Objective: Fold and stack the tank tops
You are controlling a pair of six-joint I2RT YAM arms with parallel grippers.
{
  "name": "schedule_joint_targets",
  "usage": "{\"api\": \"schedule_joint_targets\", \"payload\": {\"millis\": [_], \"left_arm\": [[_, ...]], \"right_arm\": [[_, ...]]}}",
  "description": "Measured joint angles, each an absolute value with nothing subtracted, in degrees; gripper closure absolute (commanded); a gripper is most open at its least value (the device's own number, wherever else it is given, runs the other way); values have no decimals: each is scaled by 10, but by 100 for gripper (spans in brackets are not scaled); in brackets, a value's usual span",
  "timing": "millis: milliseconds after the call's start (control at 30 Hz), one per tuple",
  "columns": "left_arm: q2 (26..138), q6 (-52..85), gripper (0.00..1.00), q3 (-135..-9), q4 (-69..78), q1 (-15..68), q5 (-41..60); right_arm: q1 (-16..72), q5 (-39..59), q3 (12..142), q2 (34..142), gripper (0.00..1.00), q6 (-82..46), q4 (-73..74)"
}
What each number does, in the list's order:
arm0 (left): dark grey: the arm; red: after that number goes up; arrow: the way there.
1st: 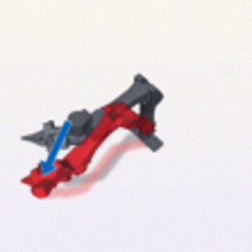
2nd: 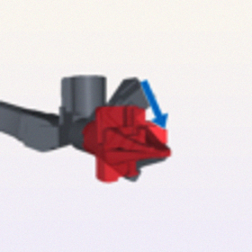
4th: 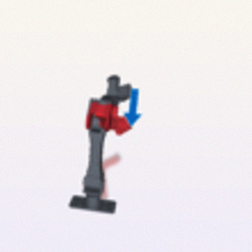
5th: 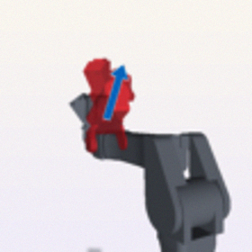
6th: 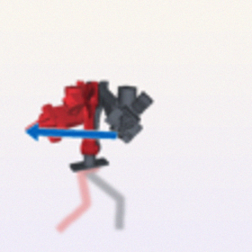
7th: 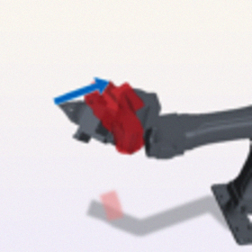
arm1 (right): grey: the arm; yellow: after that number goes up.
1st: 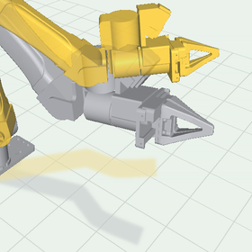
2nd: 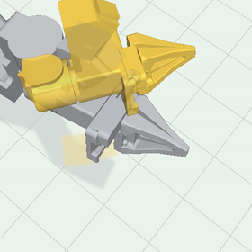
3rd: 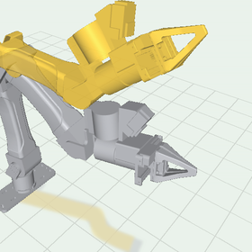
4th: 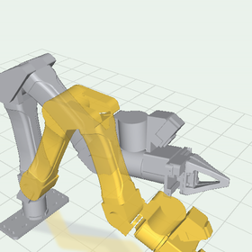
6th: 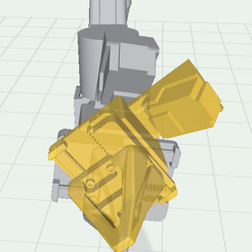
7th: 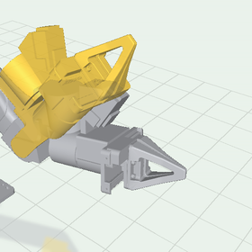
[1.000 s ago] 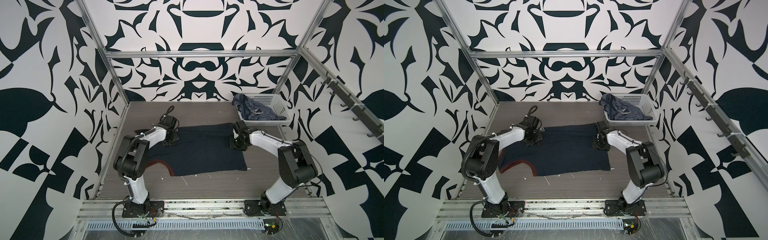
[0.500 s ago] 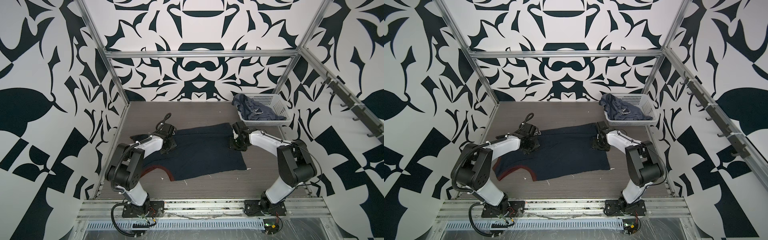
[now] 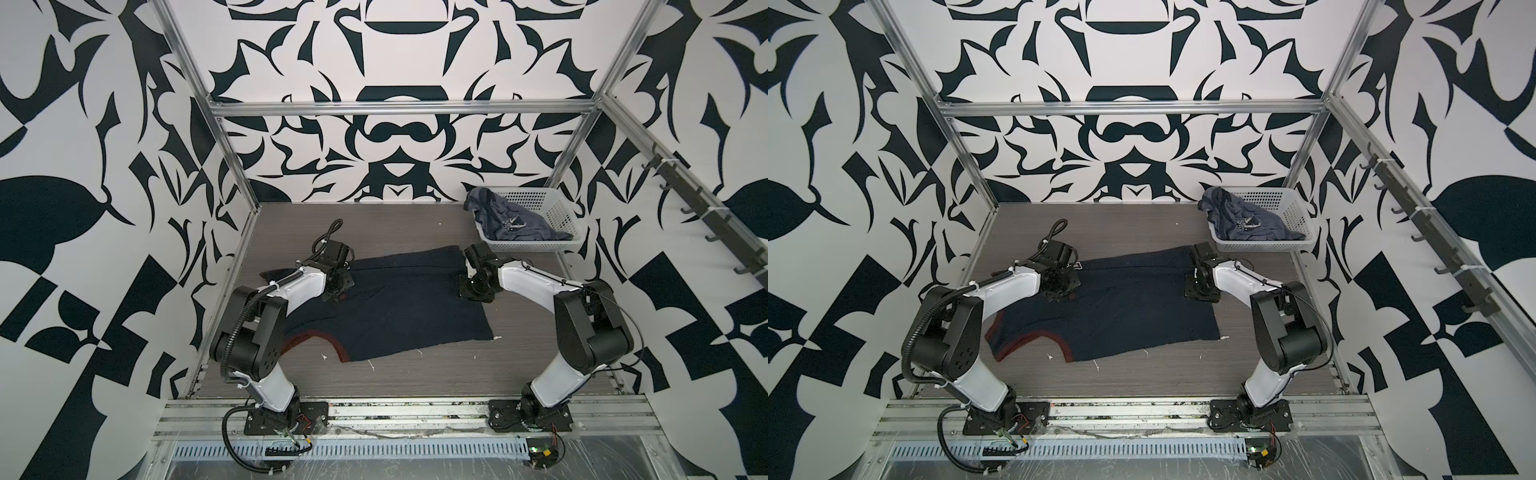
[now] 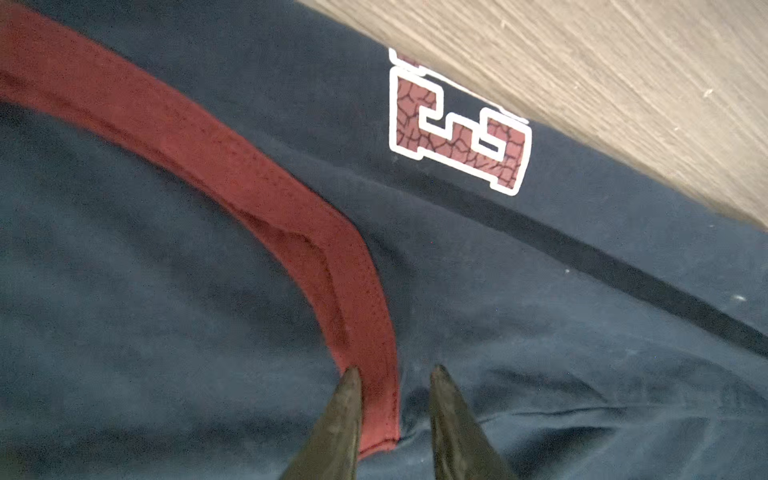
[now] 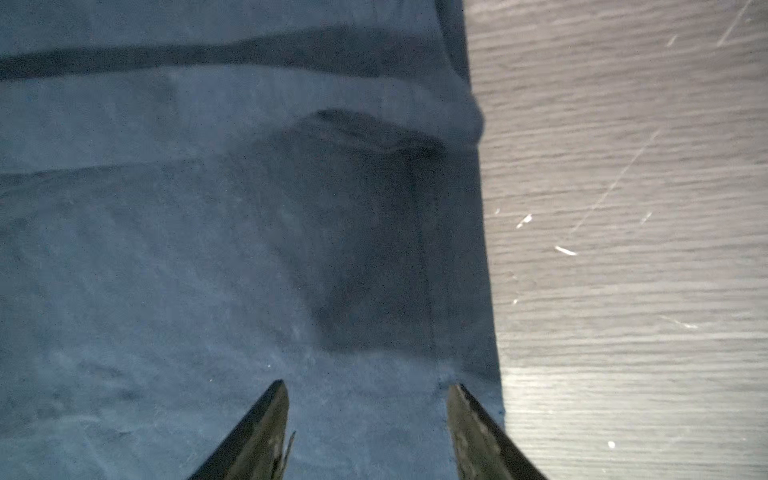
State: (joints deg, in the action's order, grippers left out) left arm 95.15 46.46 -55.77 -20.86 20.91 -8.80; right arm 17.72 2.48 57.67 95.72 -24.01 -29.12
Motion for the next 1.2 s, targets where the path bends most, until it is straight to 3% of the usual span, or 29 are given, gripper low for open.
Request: {"api": "schedule_joint_targets", "payload": {"millis": [167,500,800,1000,1200], "left_arm": [[956,465,68,-558,-211,209,-88],[974,465,92,-558,-208,209,-82],[902,485,98,-513,-206,232,-120],[864,513,90,-453,-191,246,-126],[892,525,61,-450,-190,246,-126]], "right_arm": [[177,25,577,957,35,-240,-291],[177,25,577,957,35,-240,-291],[177,25,577,957,35,-240,-291],[177,25,577,957,35,-240,-291],[177,25,577,957,35,-240,-294]]}}
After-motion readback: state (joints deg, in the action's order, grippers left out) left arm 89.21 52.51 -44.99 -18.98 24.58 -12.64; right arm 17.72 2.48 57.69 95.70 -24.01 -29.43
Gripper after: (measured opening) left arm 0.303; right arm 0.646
